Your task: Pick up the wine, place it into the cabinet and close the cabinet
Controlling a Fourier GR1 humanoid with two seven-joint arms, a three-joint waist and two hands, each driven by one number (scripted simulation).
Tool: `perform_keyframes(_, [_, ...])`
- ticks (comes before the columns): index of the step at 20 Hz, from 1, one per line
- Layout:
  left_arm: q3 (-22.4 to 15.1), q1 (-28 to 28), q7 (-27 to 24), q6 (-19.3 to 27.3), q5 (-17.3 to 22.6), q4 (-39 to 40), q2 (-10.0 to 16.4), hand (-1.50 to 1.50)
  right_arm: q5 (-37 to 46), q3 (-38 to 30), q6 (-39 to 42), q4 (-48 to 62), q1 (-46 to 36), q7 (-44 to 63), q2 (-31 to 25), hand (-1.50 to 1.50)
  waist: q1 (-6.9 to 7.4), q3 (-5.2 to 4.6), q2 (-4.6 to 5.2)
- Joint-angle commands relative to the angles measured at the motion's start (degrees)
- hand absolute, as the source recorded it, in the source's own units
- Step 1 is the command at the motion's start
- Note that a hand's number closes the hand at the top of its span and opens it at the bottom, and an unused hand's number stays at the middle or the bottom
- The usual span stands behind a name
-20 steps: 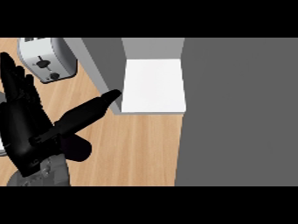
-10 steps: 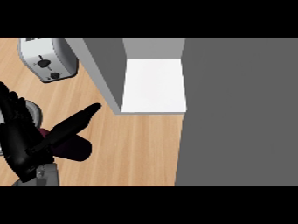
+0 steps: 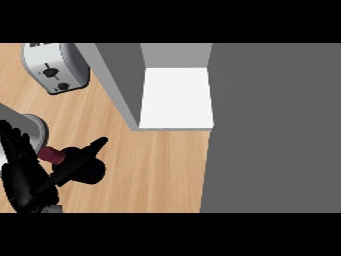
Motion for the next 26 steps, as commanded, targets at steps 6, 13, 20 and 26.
perform_keyframes(6, [2.3, 8.3, -13.1, -0.8, 11.5, 1.8, -0.2, -1.50, -7.0, -1.1, 1.2, -7.8, 4.3, 2.8, 1.2, -1.50, 0.02, 0.02, -0.05])
perform_keyframes(13, [4.9, 12.6, -22.0, -3.9, 18.2, 5.0, -0.9, -1.50, -9.6, -2.9, 1.8, -7.0, 2.7, 4.0, 0.7, -1.50, 0.15, 0.04, -0.04])
perform_keyframes(20, [8.3, 11.2, -32.6, -7.9, 24.0, 14.7, -3.1, -1.50, -5.9, 0.2, 1.8, -8.8, 4.5, 4.4, 2.8, -1.50, -0.06, 0.02, -0.03])
perform_keyframes(26, [13.0, 9.4, -40.3, -15.8, 31.3, 22.6, -2.4, -1.50, -1.7, 2.6, 1.7, -4.5, 1.4, 2.4, 4.6, -1.50, 0.19, 0.01, 0.03])
